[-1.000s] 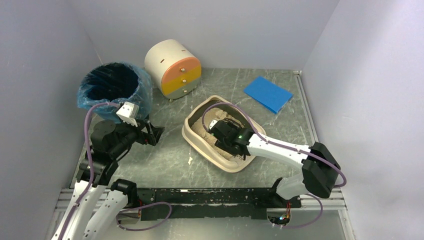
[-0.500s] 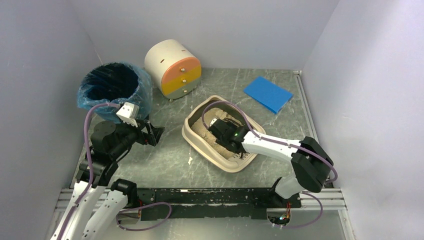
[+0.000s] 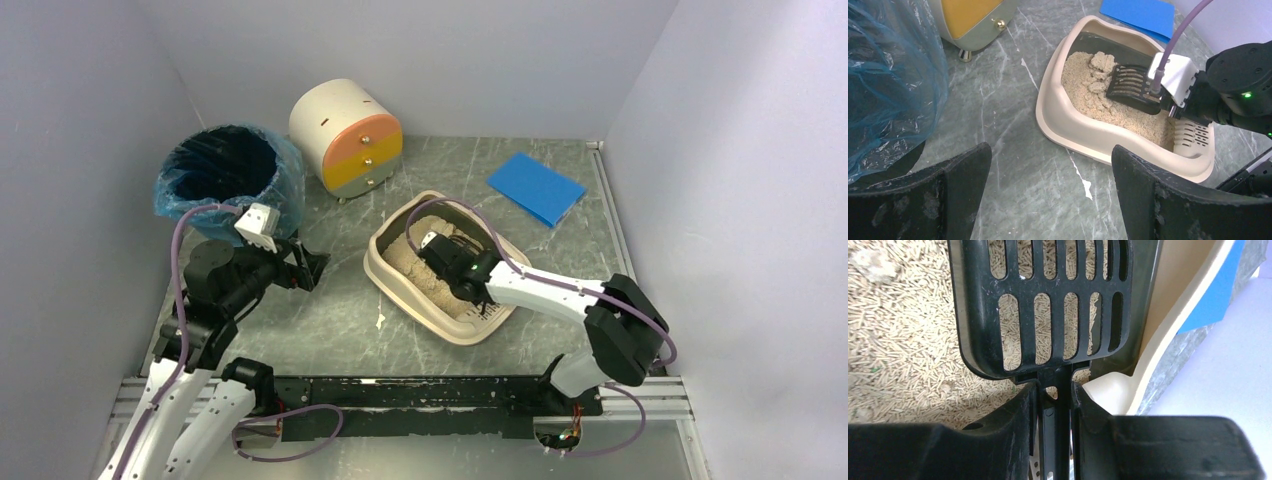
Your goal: Clean the litter box
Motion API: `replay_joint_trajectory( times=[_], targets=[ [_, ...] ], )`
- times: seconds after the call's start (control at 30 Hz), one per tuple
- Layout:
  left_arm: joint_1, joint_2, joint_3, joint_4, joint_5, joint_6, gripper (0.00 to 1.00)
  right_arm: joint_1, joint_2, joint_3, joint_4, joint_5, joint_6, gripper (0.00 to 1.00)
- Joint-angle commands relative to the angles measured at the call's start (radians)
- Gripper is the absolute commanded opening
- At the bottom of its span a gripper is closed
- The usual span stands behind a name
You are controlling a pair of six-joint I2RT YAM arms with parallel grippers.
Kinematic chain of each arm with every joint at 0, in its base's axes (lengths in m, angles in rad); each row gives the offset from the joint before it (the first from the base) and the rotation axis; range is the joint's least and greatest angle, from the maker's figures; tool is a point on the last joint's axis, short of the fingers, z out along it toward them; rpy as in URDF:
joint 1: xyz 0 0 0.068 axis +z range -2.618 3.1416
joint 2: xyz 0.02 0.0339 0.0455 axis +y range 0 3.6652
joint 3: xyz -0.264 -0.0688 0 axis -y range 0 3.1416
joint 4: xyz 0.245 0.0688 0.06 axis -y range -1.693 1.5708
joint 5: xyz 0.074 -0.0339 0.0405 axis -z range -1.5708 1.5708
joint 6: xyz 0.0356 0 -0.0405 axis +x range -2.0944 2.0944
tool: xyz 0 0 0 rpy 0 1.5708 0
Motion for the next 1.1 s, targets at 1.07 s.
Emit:
replay_joint_trajectory(
  times=[1.07],
  targets=[
    [-0.017,0.344,0.122,0.724,0.428,-0.611,0.76,-0.578,-0.507,-0.04,0.424,-1.596,0.843,0.07]
  ],
)
